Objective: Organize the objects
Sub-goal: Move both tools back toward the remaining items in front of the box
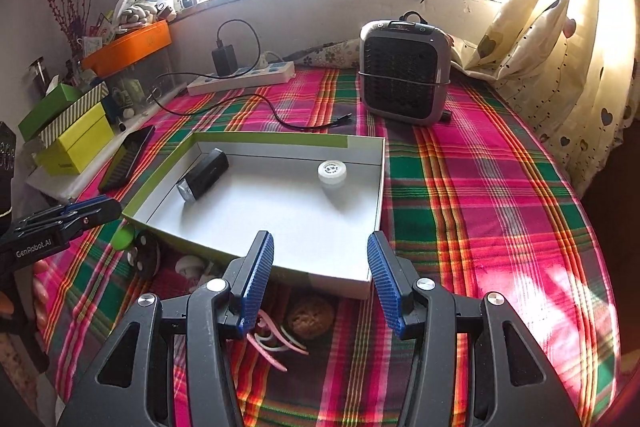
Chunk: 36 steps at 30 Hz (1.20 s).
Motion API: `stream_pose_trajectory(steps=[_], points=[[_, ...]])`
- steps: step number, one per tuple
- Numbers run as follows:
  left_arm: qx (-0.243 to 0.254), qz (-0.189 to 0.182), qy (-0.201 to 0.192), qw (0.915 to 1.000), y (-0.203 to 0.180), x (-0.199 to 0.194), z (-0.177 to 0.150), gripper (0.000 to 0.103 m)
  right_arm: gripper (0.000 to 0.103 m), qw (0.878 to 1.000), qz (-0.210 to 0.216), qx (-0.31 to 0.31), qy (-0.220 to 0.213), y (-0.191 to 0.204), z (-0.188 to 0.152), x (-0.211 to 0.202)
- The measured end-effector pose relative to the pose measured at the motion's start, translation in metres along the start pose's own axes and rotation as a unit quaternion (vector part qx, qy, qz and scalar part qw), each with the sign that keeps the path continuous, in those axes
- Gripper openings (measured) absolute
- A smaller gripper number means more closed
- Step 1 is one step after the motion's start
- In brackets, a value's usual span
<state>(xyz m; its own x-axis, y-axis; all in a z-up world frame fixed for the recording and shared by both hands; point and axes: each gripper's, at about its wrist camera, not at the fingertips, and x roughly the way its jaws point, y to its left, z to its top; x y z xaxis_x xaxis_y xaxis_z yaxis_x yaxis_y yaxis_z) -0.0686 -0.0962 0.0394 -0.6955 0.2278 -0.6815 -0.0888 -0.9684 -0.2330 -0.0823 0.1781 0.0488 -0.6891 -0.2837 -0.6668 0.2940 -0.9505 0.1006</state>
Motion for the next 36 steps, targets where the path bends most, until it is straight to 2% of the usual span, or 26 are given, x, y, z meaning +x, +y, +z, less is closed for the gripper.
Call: stream_pose_trajectory(steps=[10,16,32,36], points=[[-0.013,-0.002,0.012,0.9998,0.005,0.004,-0.017,0.038,0.05,1.0,0.015,0.002,0.01,-0.003,-0.031,-0.009],[-0.019,-0.005,0.018,0.9996,0.007,0.008,-0.02,0.039,0.05,0.999,0.026,0.0,0.031,-0.002,-0.044,-0.003],[-0.014,-0.008,0.024,0.9996,0.004,0.015,-0.018,0.039,0.05,0.991,0.087,-0.066,0.071,0.027,-0.054,0.01],[-0.011,-0.008,0.024,0.9996,0.005,0.016,-0.017,0.039,0.05,0.992,0.07,-0.07,0.08,0.026,-0.053,0.017]])
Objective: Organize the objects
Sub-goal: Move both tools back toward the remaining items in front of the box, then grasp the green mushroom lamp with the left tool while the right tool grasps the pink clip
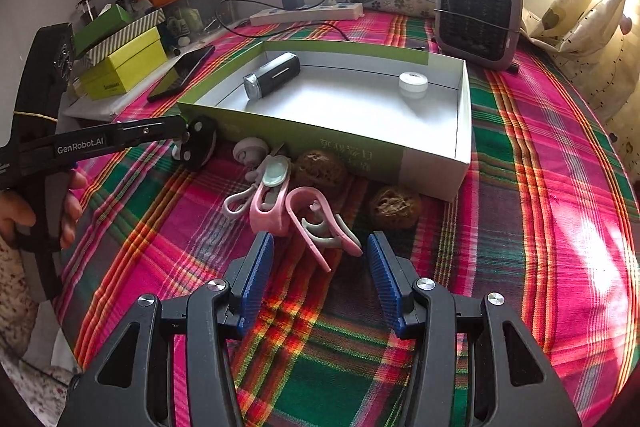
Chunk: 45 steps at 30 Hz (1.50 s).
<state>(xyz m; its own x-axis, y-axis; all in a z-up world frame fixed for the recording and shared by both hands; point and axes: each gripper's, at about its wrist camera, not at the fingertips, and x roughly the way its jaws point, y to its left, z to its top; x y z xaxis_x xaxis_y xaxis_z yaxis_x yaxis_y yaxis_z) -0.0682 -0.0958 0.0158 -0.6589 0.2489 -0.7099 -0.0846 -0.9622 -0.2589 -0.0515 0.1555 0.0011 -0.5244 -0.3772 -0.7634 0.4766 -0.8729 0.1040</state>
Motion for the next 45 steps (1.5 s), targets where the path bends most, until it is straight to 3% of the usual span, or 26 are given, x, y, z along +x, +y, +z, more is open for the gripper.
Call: stream_pose_trajectory(steps=[12,19,24,27,45], points=[[0.006,-0.004,0.005,1.0,0.001,0.001,0.001,0.04,0.049,0.999,-0.009,-0.049,0.009,0.012,0.009,0.011],[0.01,-0.003,0.005,0.9999,0.0,0.0,0.002,0.04,0.024,0.999,-0.015,-0.04,0.006,0.008,0.007,0.008],[0.019,0.007,0.001,0.9998,-0.003,-0.001,0.001,0.038,0.024,0.999,-0.014,-0.038,0.006,0.008,0.004,0.005],[0.018,0.003,-0.001,0.9998,-0.003,-0.003,0.001,0.031,0.024,0.999,-0.012,-0.034,0.005,0.007,0.001,0.003],[0.057,-0.011,0.02,0.9981,-0.021,-0.023,-0.022,0.031,0.024,1.0,-0.022,-0.013,0.007,0.003,-0.01,-0.011]])
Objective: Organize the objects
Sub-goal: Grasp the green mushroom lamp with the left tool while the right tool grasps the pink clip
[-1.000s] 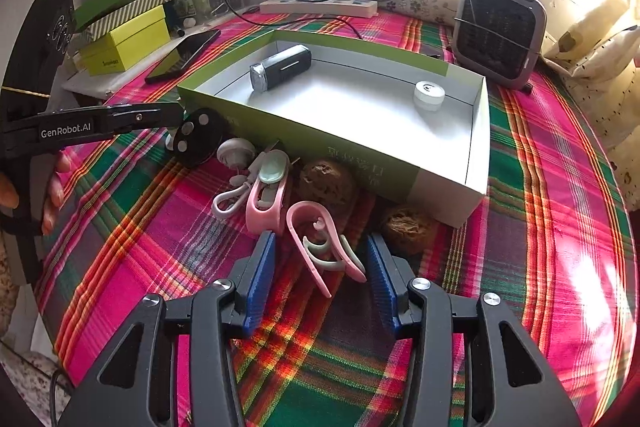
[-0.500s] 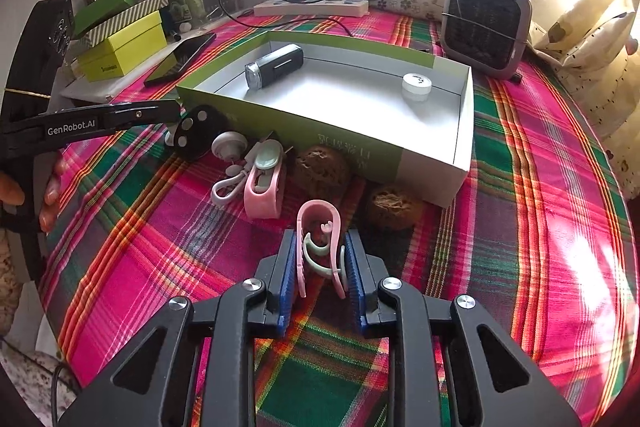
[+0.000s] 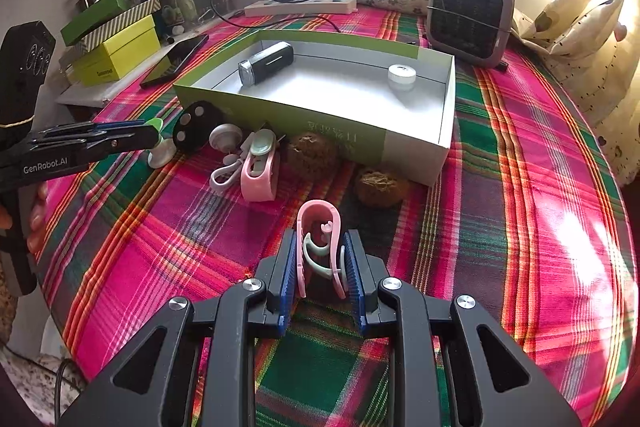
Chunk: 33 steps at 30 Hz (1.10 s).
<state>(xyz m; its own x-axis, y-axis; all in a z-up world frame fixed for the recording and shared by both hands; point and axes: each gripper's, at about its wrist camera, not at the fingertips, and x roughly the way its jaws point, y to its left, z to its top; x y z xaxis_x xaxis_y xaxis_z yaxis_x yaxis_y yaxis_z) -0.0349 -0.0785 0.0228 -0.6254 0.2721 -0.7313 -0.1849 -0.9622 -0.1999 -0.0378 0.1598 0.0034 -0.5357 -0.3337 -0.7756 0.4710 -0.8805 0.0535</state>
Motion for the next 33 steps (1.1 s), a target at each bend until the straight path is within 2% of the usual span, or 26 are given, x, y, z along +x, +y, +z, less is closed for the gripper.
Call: stream_pose_trajectory(steps=[8,11,12,13,27,29,31,33], points=[[-0.015,-0.007,0.003,0.9999,0.003,0.007,0.002,0.032,0.025,1.0,-0.006,0.005,-0.004,-0.003,0.001,0.004],[-0.008,-0.009,0.009,0.9999,0.0,0.012,0.001,0.033,0.036,1.0,-0.009,0.005,-0.006,-0.003,0.003,0.005],[-0.008,-0.007,0.013,0.9999,0.0,0.014,0.001,0.033,0.045,1.0,-0.009,0.005,-0.006,-0.003,0.003,0.006],[-0.008,-0.005,0.015,0.9998,0.0,0.016,0.0,0.033,0.047,1.0,-0.009,0.004,-0.005,-0.003,0.004,0.006],[-0.018,0.0,0.011,0.9998,0.003,0.022,0.002,0.034,0.047,1.0,-0.03,0.002,-0.002,0.0,0.008,0.009],[-0.016,0.002,0.009,0.9998,0.002,0.023,0.002,0.034,0.044,0.999,-0.036,0.002,-0.002,-0.001,0.007,0.009],[-0.011,0.007,0.007,0.9999,0.0,0.023,0.001,0.033,0.034,0.999,-0.036,0.005,-0.004,-0.002,0.008,0.008],[-0.008,0.007,0.003,0.9999,-0.001,0.022,0.002,0.03,0.03,0.999,-0.035,0.008,-0.004,-0.004,0.008,0.008]])
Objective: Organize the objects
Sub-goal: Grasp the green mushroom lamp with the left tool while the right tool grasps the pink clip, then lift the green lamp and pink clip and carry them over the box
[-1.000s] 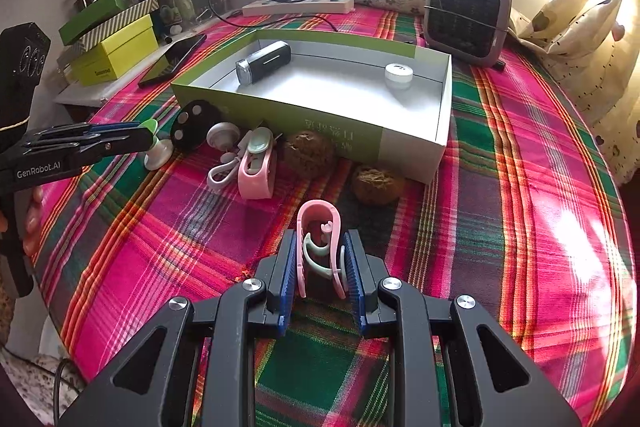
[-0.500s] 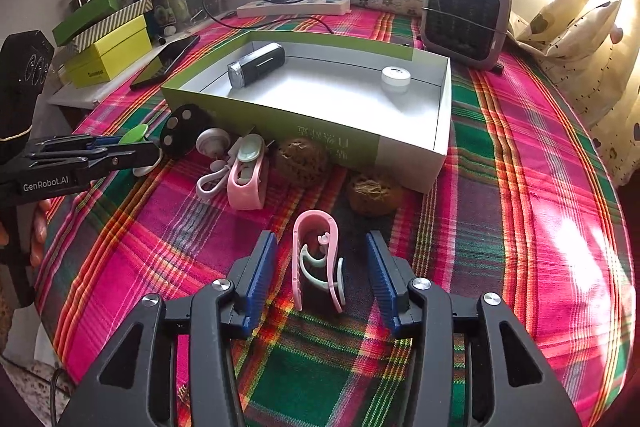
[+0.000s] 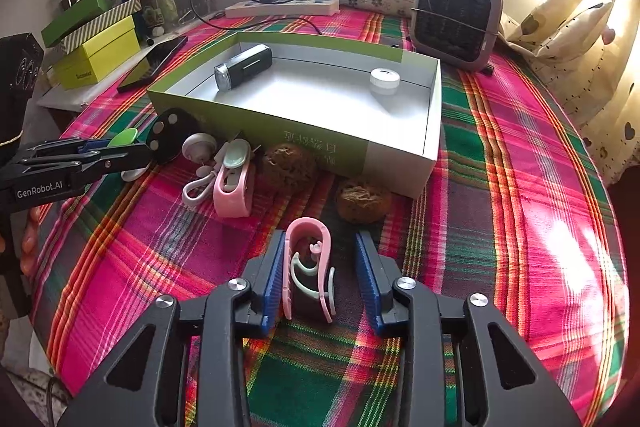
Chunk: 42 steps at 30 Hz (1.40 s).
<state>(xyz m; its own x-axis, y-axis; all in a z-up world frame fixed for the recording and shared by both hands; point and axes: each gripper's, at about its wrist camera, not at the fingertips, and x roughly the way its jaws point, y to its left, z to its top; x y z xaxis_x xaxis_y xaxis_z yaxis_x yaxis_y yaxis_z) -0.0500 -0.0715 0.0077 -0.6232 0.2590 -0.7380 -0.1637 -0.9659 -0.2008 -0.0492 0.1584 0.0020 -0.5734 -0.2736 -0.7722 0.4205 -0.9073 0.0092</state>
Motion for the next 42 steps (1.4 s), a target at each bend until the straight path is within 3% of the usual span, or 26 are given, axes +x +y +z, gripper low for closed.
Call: stream_pose_trajectory(steps=[3,26,42], points=[[-0.001,0.002,0.0,1.0,0.001,0.0,0.0,0.03,0.024,1.0,0.0,-0.001,0.0,0.002,0.0,0.0],[0.001,0.002,-0.008,1.0,0.001,-0.007,0.001,0.03,0.024,1.0,0.013,0.007,0.001,0.003,0.0,-0.002],[0.017,-0.023,-0.032,0.9991,-0.015,-0.028,0.021,0.03,0.024,0.998,0.04,0.026,-0.029,-0.002,0.018,-0.022]])
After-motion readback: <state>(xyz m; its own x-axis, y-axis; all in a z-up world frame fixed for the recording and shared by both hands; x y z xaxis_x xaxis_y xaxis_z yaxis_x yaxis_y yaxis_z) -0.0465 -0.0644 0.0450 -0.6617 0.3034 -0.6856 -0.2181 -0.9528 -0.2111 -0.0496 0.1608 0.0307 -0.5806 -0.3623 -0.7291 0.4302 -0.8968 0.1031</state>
